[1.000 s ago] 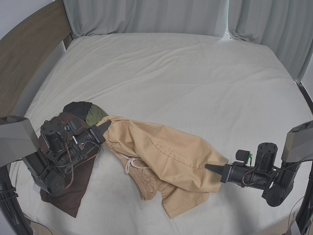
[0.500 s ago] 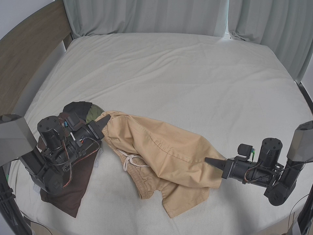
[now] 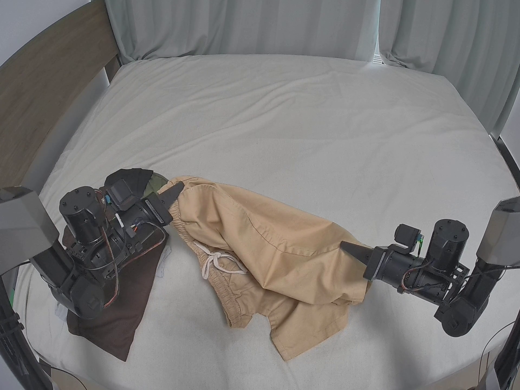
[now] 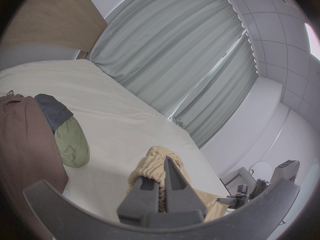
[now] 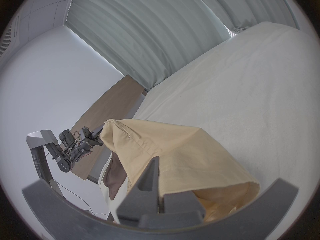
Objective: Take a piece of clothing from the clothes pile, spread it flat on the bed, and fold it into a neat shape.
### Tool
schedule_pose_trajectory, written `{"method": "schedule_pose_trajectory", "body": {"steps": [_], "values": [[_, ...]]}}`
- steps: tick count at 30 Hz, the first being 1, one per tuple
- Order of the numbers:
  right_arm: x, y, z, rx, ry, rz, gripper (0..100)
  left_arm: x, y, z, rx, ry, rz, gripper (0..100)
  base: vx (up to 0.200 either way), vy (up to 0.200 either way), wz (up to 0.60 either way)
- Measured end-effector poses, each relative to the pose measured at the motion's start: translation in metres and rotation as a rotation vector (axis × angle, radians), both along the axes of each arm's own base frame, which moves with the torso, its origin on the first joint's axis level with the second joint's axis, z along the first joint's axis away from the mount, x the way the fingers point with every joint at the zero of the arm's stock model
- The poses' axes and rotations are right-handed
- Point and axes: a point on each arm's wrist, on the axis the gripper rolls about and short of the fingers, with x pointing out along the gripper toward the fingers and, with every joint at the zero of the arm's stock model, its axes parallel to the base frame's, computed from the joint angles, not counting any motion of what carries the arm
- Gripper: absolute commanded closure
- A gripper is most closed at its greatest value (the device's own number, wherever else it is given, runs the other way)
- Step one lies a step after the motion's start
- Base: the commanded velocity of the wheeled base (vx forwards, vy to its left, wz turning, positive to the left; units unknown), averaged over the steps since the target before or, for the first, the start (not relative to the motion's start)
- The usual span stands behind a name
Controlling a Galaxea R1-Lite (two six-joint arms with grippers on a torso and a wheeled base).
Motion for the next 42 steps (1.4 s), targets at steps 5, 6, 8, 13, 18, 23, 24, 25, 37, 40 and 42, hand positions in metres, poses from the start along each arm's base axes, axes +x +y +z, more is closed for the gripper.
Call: {"method": "schedule_pose_trajectory", "body": {"steps": [5, 6, 8, 13, 18, 23, 24, 25, 37, 40, 42], "values": [[0.0, 0.003, 0.001, 0.002, -0.006, 0.007, 100, 0.001, 0.0, 0.002, -0.003, -0.008, 0.0, 100, 0.0, 0.0, 0.0], [0.0, 0.003, 0.001, 0.003, -0.006, 0.009, 100, 0.001, 0.0, 0.002, -0.003, -0.009, 0.0, 100, 0.0, 0.0, 0.0], [0.0, 0.003, 0.001, 0.007, -0.003, 0.009, 100, 0.001, 0.0, 0.002, -0.003, -0.01, 0.0, 100, 0.0, 0.0, 0.0], [-0.001, 0.004, 0.002, 0.033, 0.02, 0.008, 100, 0.001, 0.0, 0.002, -0.004, -0.01, 0.0, 100, 0.0, 0.0, 0.0], [-0.001, 0.002, 0.0, 0.018, 0.013, 0.007, 100, 0.001, 0.001, 0.001, -0.003, -0.006, -0.002, 100, 0.0, 0.0, 0.0], [-0.004, 0.002, -0.002, -0.004, 0.012, 0.016, 100, -0.002, 0.002, -0.001, 0.006, 0.008, -0.036, 100, 0.0, 0.0, 0.0], [-0.005, 0.002, -0.002, -0.014, 0.003, 0.019, 100, -0.003, 0.002, -0.002, 0.007, 0.01, -0.042, 100, 0.0, 0.0, 0.0], [-0.005, 0.002, -0.002, -0.022, -0.003, 0.021, 100, -0.004, 0.002, -0.002, 0.008, 0.011, -0.045, 100, 0.0, 0.0, 0.0], [-0.006, -0.003, 0.005, -0.056, -0.05, 0.013, 100, -0.008, 0.009, 0.0, 0.084, -0.018, -0.064, 100, 0.0, 0.0, 0.0], [-0.008, -0.003, 0.012, -0.041, -0.075, 0.017, 100, -0.007, 0.015, 0.002, 0.117, -0.052, -0.067, 100, 0.0, 0.0, 0.0], [-0.008, -0.004, 0.017, -0.033, -0.091, 0.014, 100, -0.006, 0.019, 0.003, 0.127, -0.061, -0.061, 100, 0.0, 0.0, 0.0]]}}
